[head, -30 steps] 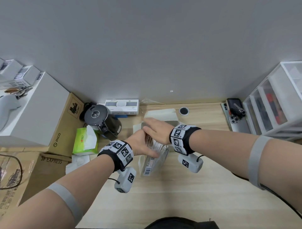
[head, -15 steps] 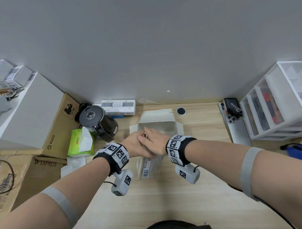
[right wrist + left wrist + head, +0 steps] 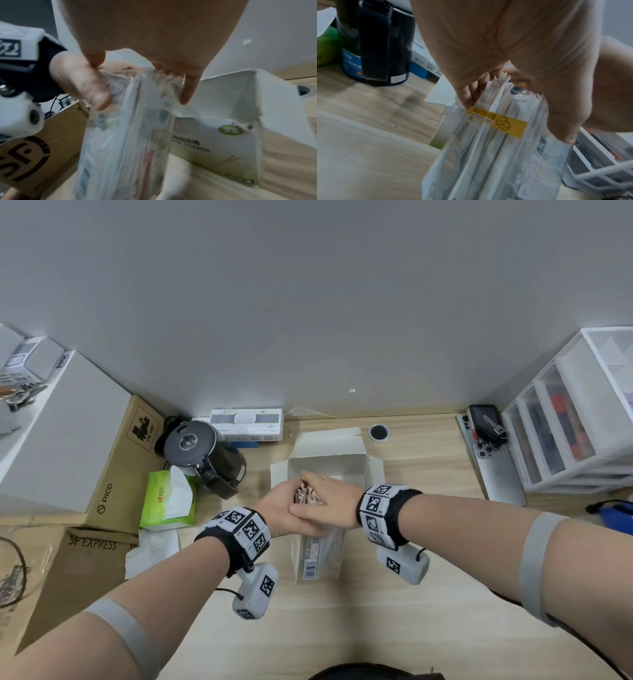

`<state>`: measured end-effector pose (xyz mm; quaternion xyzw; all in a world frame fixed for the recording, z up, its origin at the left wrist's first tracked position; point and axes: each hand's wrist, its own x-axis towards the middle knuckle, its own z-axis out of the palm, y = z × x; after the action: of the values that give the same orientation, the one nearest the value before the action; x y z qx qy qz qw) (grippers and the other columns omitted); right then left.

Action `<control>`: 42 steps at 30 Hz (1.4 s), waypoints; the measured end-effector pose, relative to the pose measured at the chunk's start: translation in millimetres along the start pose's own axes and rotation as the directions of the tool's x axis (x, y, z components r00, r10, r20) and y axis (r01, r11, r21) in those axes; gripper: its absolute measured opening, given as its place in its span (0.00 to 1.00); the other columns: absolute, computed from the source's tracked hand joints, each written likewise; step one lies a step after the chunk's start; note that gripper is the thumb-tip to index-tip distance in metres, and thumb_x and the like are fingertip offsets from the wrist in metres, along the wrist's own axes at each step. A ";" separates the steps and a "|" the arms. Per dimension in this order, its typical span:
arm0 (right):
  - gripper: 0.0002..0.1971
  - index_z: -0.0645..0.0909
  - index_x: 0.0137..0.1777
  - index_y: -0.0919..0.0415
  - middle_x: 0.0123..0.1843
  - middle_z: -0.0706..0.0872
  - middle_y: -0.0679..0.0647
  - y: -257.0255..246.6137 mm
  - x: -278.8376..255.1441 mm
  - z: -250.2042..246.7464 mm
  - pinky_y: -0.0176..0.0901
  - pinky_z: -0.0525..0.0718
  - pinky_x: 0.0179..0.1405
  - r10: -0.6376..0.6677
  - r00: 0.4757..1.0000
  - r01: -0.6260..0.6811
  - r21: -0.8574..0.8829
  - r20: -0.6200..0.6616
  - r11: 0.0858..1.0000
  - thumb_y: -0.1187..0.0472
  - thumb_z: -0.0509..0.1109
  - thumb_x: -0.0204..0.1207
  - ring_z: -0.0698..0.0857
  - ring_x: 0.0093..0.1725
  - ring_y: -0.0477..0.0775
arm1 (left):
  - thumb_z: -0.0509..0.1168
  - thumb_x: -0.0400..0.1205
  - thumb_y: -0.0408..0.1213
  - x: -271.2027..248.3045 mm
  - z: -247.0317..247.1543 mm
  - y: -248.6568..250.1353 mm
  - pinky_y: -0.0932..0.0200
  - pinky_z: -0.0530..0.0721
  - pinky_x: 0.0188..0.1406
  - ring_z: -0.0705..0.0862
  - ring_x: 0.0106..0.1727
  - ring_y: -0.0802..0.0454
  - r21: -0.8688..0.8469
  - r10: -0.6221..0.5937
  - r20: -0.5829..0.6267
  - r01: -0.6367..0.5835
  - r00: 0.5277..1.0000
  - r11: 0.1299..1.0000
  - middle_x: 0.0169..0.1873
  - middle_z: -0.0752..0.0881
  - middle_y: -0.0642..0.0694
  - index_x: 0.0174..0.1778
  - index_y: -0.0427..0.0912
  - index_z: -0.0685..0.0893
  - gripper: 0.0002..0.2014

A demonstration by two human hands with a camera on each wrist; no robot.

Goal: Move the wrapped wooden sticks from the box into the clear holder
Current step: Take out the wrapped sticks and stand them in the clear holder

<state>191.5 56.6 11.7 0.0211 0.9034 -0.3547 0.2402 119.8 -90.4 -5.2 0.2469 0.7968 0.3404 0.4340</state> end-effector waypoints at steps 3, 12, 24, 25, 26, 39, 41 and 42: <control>0.56 0.49 0.87 0.54 0.81 0.71 0.55 13.3 -10.9 -20.1 0.51 0.74 0.75 0.008 0.997 -0.007 -0.013 0.081 1.000 0.34 0.75 0.67 0.75 0.75 0.56 | 0.89 0.53 0.45 -1.3 3.4 5.9 0.53 0.89 0.57 0.89 0.53 0.54 0.077 0.013 0.004 -0.014 1.000 0.997 0.52 0.90 0.49 0.61 0.46 0.81 0.41; 0.42 0.72 0.69 0.54 0.55 0.82 0.44 63.4 -55.2 -32.1 0.40 0.83 0.54 0.180 0.951 -0.157 -0.110 0.251 0.982 0.42 0.86 0.57 0.83 0.53 0.48 | 0.88 0.52 0.57 10.6 52.3 28.4 0.50 0.90 0.54 0.89 0.49 0.55 0.213 0.056 0.113 -0.079 0.992 0.974 0.50 0.89 0.52 0.59 0.50 0.81 0.41; 0.43 0.67 0.72 0.55 0.64 0.79 0.52 150.8 -105.7 -82.7 0.47 0.84 0.48 0.438 0.890 -0.388 -0.294 0.128 0.874 0.52 0.85 0.60 0.81 0.54 0.53 | 0.76 0.77 0.54 63.0 98.6 105.0 0.59 0.83 0.52 0.84 0.50 0.54 0.314 0.016 0.288 -0.110 0.958 0.943 0.59 0.87 0.48 0.79 0.41 0.71 0.38; 0.43 0.67 0.73 0.55 0.66 0.78 0.52 157.7 -103.8 -90.0 0.48 0.86 0.51 0.447 0.891 -0.407 -0.294 0.082 0.865 0.54 0.85 0.59 0.82 0.55 0.54 | 0.76 0.77 0.54 71.4 99.5 113.0 0.60 0.82 0.50 0.85 0.49 0.53 0.303 0.009 0.278 -0.097 0.961 0.948 0.56 0.88 0.49 0.77 0.42 0.73 0.36; 0.43 0.67 0.73 0.55 0.66 0.78 0.53 164.0 -101.2 -99.0 0.48 0.86 0.53 0.450 0.892 -0.423 -0.283 0.035 0.861 0.55 0.85 0.59 0.82 0.56 0.55 | 0.76 0.77 0.53 79.8 100.2 127.2 0.61 0.81 0.48 0.85 0.49 0.52 0.283 0.015 0.275 -0.095 0.961 0.954 0.52 0.87 0.50 0.75 0.43 0.75 0.34; 0.52 0.54 0.85 0.55 0.71 0.74 0.66 232.6 -13.0 -145.2 0.55 0.82 0.64 0.426 0.835 -0.434 0.059 -0.349 0.899 0.63 0.81 0.65 0.81 0.66 0.67 | 0.75 0.79 0.33 185.3 91.4 180.5 0.75 0.71 0.29 0.79 0.38 0.60 0.052 -0.009 -0.006 0.010 1.000 0.999 0.35 0.77 0.60 0.55 0.52 0.74 0.17; 0.50 0.51 0.83 0.61 0.65 0.81 0.66 238.8 -4.3 -145.4 0.56 0.82 0.62 0.441 0.804 -0.429 0.125 -0.399 0.895 0.63 0.80 0.67 0.83 0.64 0.67 | 0.74 0.79 0.33 193.0 87.3 181.7 0.74 0.73 0.33 0.79 0.40 0.61 0.013 -0.027 -0.052 0.028 0.998 1.000 0.37 0.76 0.62 0.60 0.53 0.73 0.21; 0.50 0.51 0.83 0.62 0.63 0.83 0.65 240.9 -0.8 -145.9 0.55 0.82 0.61 0.456 0.786 -0.429 0.163 -0.417 0.888 0.63 0.79 0.68 0.84 0.63 0.67 | 0.74 0.79 0.33 196.2 86.1 182.4 0.71 0.74 0.39 0.80 0.43 0.60 -0.006 -0.051 -0.065 0.051 0.997 0.999 0.39 0.76 0.62 0.65 0.53 0.73 0.23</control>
<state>181.2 331.7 -47.5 0.3195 0.8926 -0.3007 0.1036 113.3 190.8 -3.6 0.2143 0.8159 0.3389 0.4167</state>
